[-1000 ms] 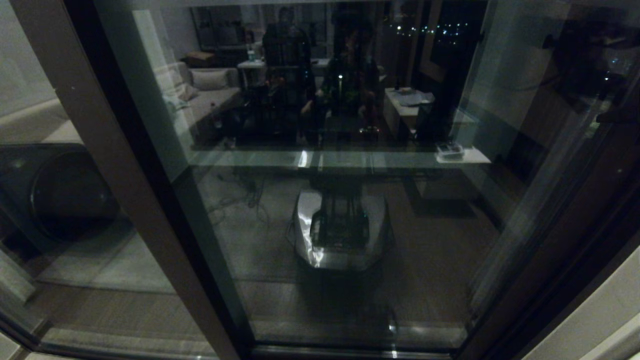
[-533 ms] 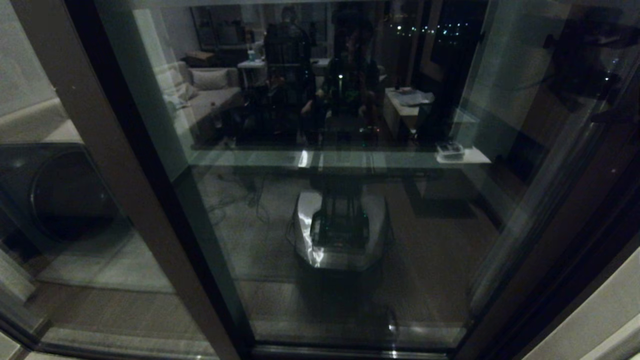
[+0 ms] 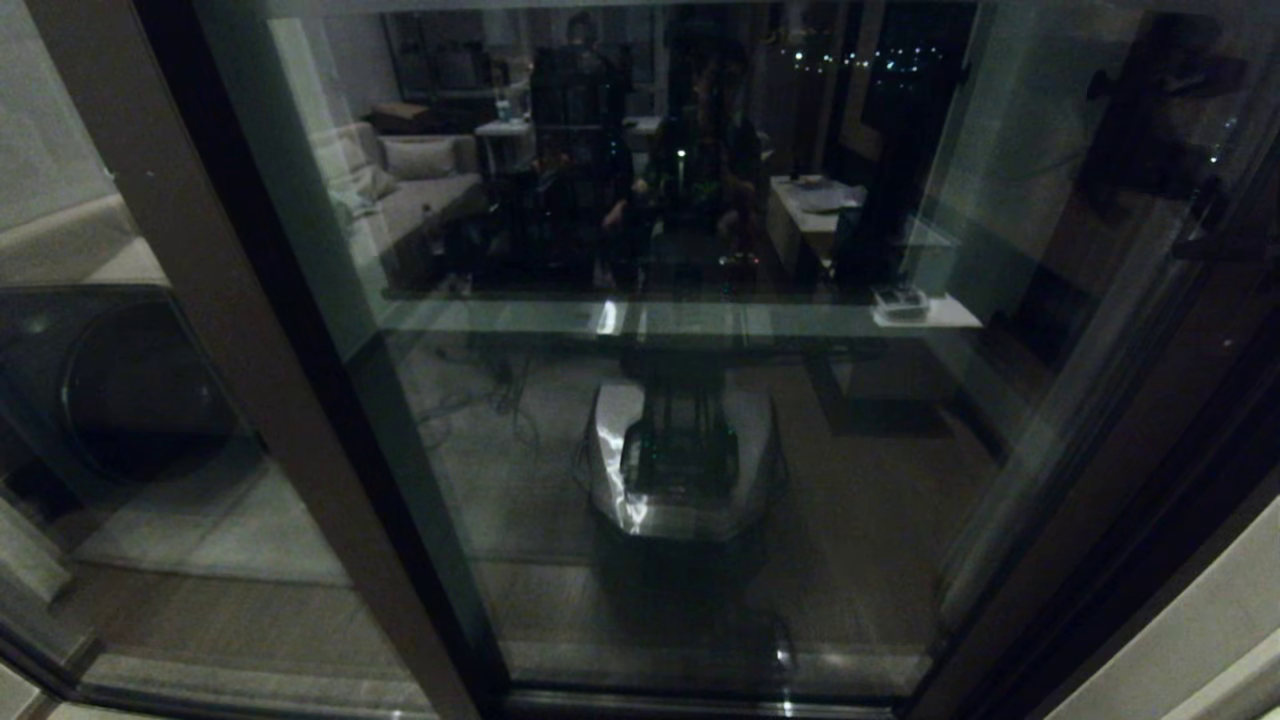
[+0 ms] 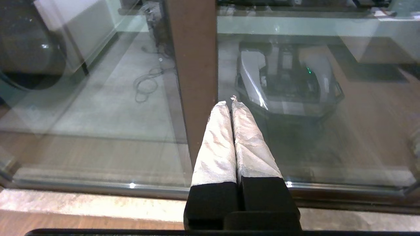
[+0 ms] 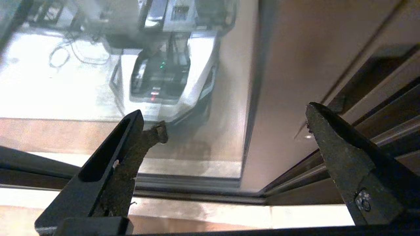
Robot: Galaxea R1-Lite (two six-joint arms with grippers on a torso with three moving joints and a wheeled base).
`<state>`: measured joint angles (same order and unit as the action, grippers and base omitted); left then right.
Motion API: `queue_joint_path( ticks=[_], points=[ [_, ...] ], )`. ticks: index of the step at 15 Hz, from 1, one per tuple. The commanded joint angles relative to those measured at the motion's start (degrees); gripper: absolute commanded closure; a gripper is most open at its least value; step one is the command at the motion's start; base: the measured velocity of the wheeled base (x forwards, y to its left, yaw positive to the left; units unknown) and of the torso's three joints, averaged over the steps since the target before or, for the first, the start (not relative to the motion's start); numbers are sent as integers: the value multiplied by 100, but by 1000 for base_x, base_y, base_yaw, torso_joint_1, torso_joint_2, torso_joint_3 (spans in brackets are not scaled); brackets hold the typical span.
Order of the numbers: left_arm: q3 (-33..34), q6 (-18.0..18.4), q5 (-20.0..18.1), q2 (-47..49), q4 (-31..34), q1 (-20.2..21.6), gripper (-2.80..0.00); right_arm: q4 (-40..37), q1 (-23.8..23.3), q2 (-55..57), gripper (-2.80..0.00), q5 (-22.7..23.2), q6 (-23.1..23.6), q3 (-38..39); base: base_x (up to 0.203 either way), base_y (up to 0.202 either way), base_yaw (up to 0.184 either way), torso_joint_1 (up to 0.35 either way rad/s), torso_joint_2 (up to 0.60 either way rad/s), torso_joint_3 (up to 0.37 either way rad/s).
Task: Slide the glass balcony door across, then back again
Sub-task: Open the slid door
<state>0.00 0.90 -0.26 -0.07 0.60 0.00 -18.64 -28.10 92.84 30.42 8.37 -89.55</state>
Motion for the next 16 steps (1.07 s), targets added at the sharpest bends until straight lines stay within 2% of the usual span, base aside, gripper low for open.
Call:
queue_joint_path(
  ticks=[1,3,7,9,10,11,13,16],
  points=[
    [9,-2,0,7,2,0,0,449,-16,-588,-280,-28,158,707,0,0,0,0,0,0],
    [9,-2,0,-1,2,0,0,814,-221,-931,-280,-51,211,875,0,0,0,0,0,0],
    [9,-2,0,-1,2,0,0,823,-778,-1138,-280,-117,285,525,0,0,0,0,0,0],
    [9,-2,0,-1,2,7,0,727,-827,-1121,-280,-601,348,335,0,0,0,0,0,0],
    [9,-2,0,-1,2,0,0,663,-829,-1073,-280,-700,421,254,0,0,0,0,0,0],
    [9,-2,0,-1,-6,0,0,570,-829,-1023,0,-709,437,188,0,0,0,0,0,0],
    [9,-2,0,-1,2,8,0,391,-829,-854,0,-748,519,-28,0,0,0,0,0,0],
    [9,-2,0,2,2,0,0,-83,-829,-433,0,-1086,537,-727,0,0,0,0,0,0]
  ],
)
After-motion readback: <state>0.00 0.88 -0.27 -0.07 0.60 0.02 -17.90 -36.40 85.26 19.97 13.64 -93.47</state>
